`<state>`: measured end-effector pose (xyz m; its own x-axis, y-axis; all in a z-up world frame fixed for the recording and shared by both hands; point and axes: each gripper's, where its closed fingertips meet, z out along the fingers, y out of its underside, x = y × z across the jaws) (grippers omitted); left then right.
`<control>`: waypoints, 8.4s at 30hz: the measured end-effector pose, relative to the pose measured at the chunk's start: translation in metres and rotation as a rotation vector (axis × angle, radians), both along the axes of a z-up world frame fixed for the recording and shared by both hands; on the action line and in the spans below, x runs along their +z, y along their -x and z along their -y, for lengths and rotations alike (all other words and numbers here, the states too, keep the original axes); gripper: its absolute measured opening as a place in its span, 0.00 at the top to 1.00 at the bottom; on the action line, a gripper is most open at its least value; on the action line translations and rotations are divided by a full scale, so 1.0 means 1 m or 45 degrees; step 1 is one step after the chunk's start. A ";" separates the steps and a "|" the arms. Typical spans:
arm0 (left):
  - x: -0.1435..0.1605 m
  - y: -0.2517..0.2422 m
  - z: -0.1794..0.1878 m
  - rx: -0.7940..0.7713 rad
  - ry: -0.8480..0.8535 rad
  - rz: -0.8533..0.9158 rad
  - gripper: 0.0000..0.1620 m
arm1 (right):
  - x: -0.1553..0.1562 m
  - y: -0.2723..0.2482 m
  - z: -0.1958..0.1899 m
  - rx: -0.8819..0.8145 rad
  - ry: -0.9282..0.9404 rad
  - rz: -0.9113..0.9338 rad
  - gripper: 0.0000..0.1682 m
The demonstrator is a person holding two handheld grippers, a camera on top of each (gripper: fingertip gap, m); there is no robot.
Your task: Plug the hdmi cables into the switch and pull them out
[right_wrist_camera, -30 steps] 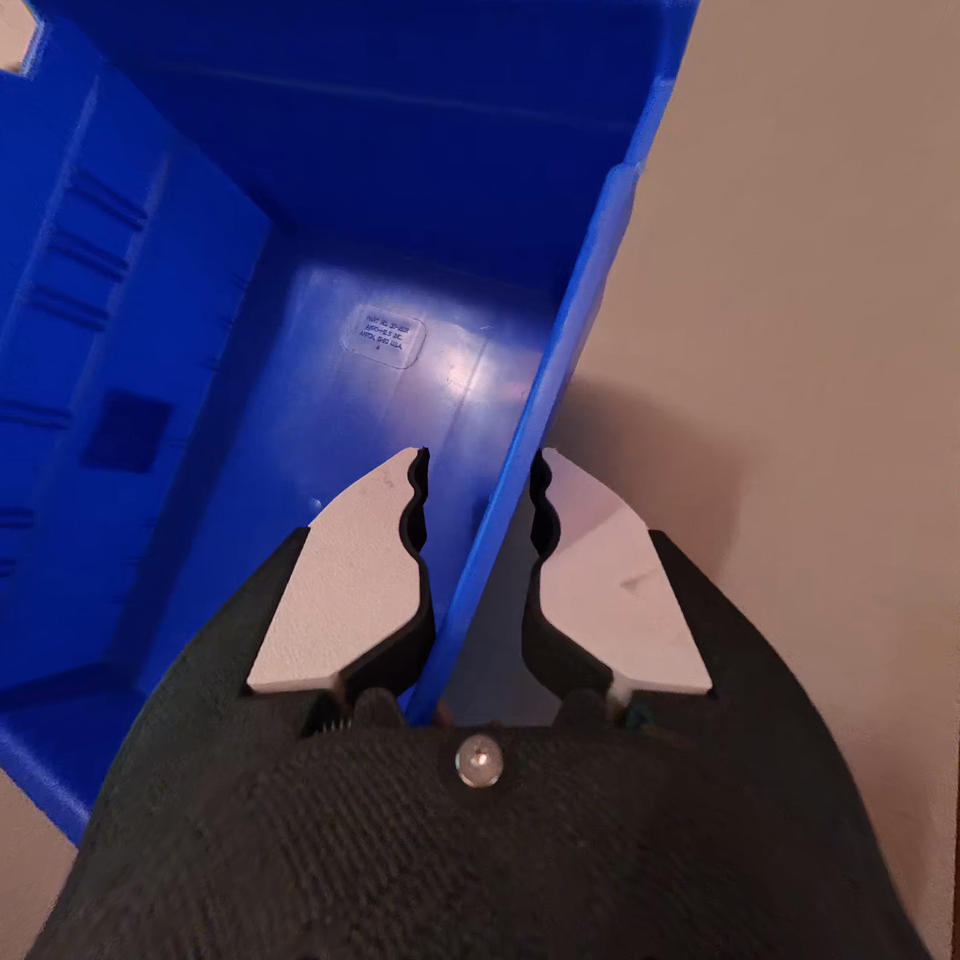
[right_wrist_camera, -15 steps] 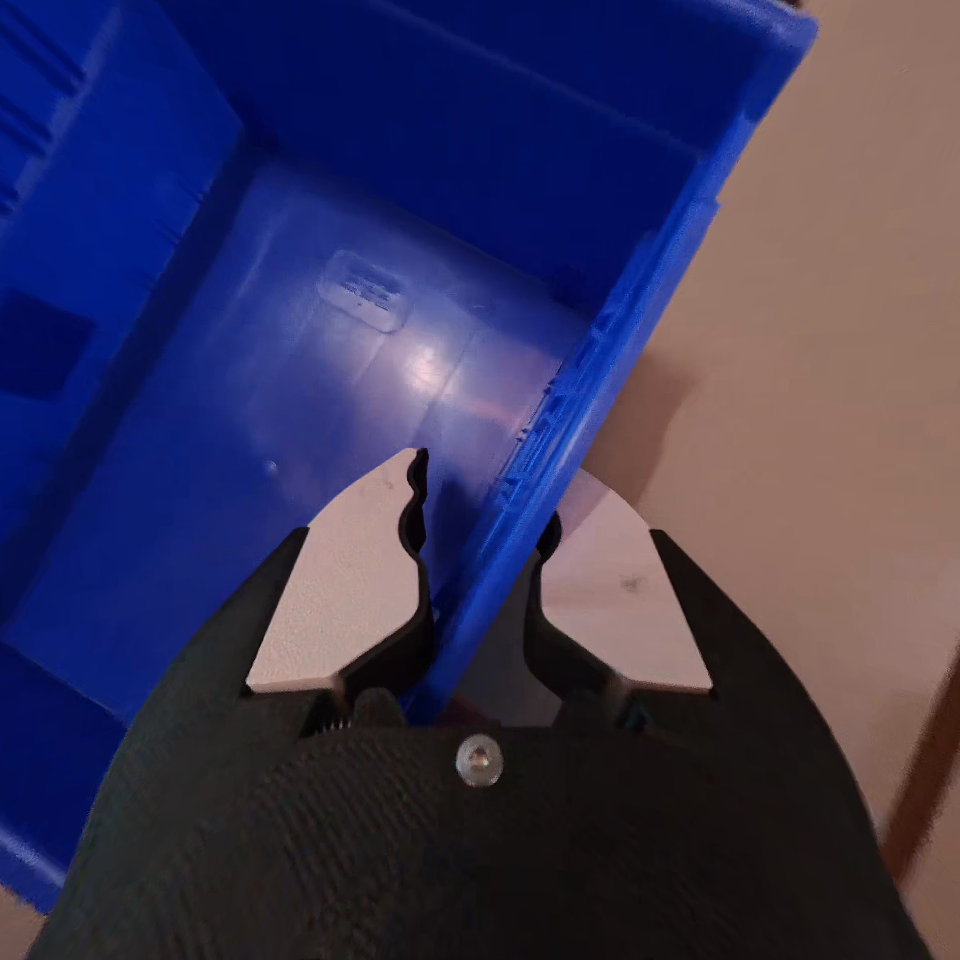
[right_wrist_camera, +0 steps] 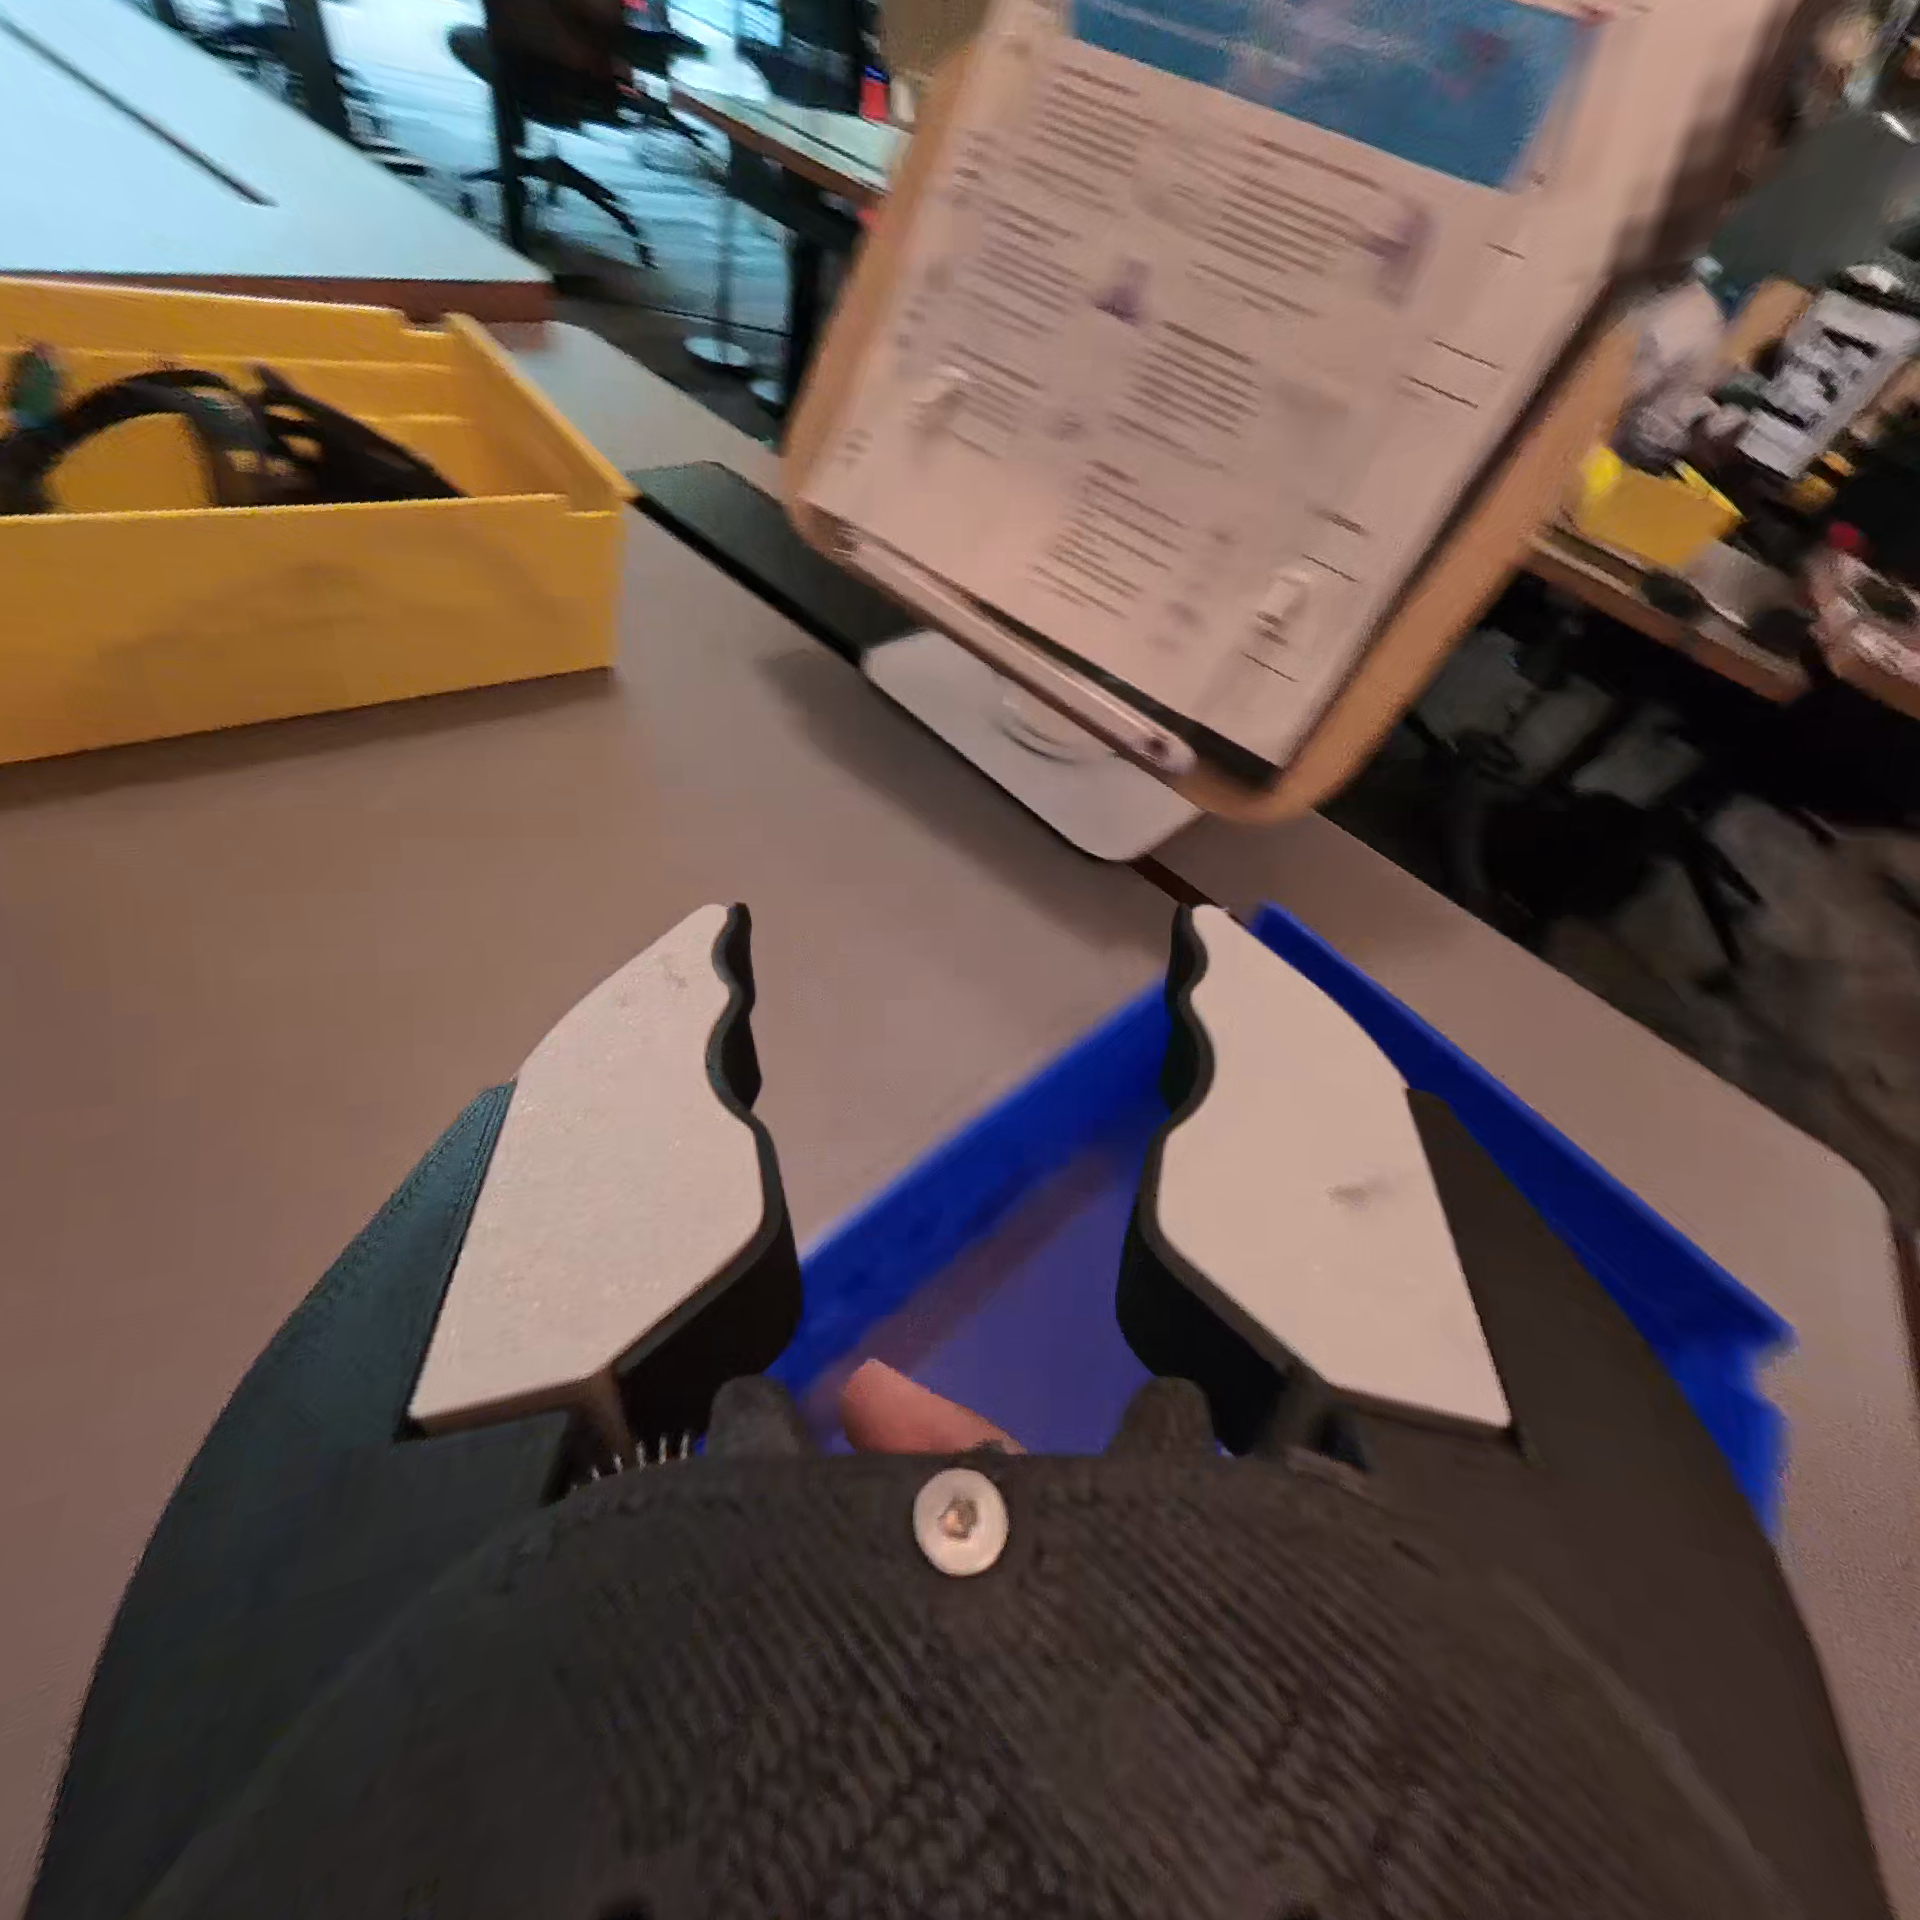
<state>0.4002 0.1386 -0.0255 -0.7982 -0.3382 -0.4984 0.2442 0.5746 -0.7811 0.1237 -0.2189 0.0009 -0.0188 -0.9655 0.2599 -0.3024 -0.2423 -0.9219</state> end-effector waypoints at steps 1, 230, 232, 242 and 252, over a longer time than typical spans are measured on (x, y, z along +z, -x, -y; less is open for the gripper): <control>0.000 0.000 0.016 -0.033 -0.094 0.041 0.63 | -0.006 -0.008 -0.015 0.049 0.023 -0.003 0.55; 0.097 0.090 0.016 -0.368 0.636 -0.781 0.95 | -0.026 -0.037 -0.164 0.937 -0.688 0.636 0.87; 0.092 0.143 0.024 -0.714 0.424 -0.681 0.96 | -0.019 -0.032 -0.162 0.955 -0.701 0.697 0.87; -0.080 0.245 0.029 -0.933 -0.597 -0.129 0.96 | 0.013 0.002 -0.155 1.048 -0.646 0.989 0.87; -0.165 0.288 0.001 -1.222 -0.841 -0.185 0.96 | -0.004 -0.012 -0.163 1.016 -0.599 0.857 0.87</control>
<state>0.1121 0.1381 -0.1906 -0.6491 0.7234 -0.2353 0.7309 0.5073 -0.4566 0.1358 -0.0564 -0.0027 0.6444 -0.7637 0.0391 0.3717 0.2681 -0.8888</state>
